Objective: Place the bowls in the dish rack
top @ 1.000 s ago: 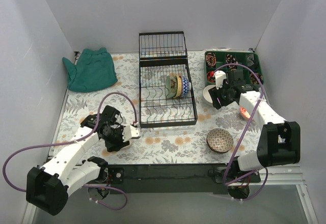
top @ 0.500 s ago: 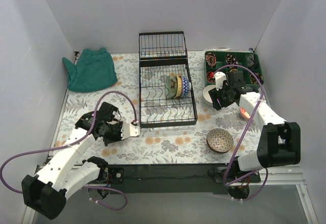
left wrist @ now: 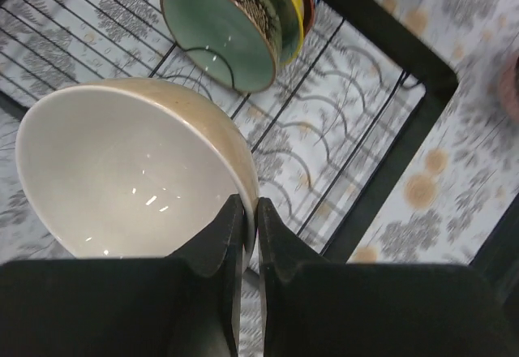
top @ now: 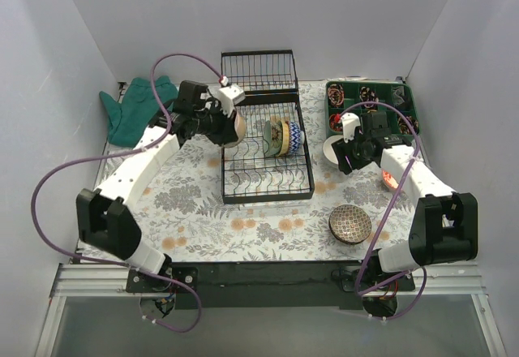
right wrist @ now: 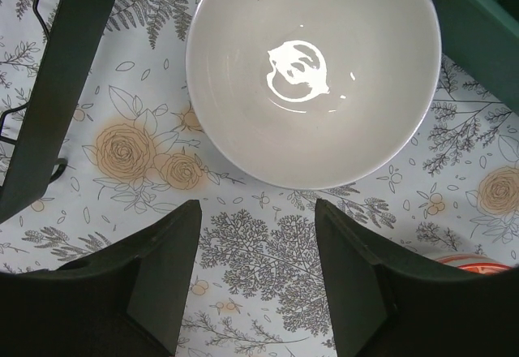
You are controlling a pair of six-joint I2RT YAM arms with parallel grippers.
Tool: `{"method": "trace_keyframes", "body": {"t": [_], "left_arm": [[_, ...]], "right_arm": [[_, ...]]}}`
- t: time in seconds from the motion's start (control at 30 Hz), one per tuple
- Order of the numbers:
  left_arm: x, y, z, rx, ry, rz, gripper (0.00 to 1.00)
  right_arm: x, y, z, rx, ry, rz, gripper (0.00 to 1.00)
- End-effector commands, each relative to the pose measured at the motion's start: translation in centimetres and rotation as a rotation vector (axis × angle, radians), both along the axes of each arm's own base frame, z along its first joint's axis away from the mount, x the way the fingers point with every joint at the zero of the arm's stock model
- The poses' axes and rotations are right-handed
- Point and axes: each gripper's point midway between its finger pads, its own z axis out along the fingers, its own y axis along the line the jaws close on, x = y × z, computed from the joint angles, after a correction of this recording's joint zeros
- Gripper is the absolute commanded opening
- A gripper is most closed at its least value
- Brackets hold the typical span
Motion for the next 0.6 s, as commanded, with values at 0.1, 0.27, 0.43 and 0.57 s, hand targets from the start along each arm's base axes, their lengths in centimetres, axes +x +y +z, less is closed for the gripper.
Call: {"method": "trace_keyframes", "body": {"t": [0.1, 0.27, 0.43, 0.57], "left_arm": [[5.0, -4.6, 4.7, -0.505, 0.223, 0.177, 0.00], [6.1, -4.9, 3.7, -0.674, 0.454, 0.245, 0.00], [6.4, -5.4, 2.7, -0.835, 0.611, 0.167, 0.00], [6.5, -5.8, 1.7, -0.896, 0.668, 0.146, 0.00]], "right_arm": [[1.5, 0.3, 1.4, 0.006, -0.053, 0.002, 0.67], [0.8, 0.1, 1.0, -0.002, -0.046, 0.004, 0.66], [0.2, -0.2, 0.4, -0.015, -0.033, 0.001, 0.67], [0.0, -0.5, 0.1, -0.026, -0.020, -0.003, 0.66]]}}
